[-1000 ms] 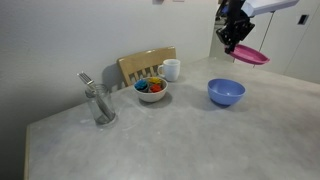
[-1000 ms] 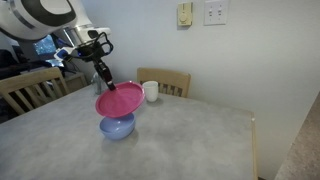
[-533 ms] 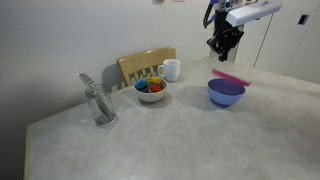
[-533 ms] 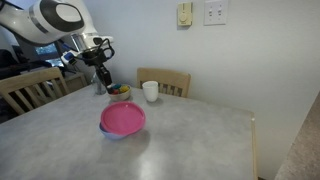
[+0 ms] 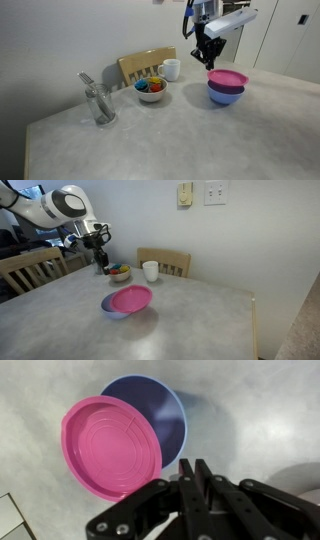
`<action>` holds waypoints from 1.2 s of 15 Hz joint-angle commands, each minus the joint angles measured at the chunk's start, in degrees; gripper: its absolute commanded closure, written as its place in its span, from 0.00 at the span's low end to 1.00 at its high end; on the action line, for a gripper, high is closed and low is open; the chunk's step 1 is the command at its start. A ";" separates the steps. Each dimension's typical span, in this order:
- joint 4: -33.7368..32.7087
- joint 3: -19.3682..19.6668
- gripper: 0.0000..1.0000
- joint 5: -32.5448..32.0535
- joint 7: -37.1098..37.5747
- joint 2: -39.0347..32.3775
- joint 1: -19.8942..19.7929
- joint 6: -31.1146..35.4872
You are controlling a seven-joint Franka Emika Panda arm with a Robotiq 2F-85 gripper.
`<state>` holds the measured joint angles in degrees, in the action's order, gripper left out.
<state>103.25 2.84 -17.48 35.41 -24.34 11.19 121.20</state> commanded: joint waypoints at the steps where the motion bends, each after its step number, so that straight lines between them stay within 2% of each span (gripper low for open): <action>1: -3.72 -0.02 0.97 -0.39 0.56 -2.25 1.05 -2.72; 8: -5.66 0.01 0.97 -0.25 1.66 -3.10 2.41 -4.14; 9: -5.29 0.11 0.63 -0.11 2.09 -2.96 2.27 -3.50; 10: -4.67 0.23 0.62 0.16 2.92 -2.69 2.00 -2.63; 15: -1.08 0.72 0.27 3.10 5.16 -2.27 -0.92 2.95; 18: 0.69 0.80 0.07 5.39 3.60 -3.62 -2.91 8.44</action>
<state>102.01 3.73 -14.33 40.20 -26.61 10.23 124.41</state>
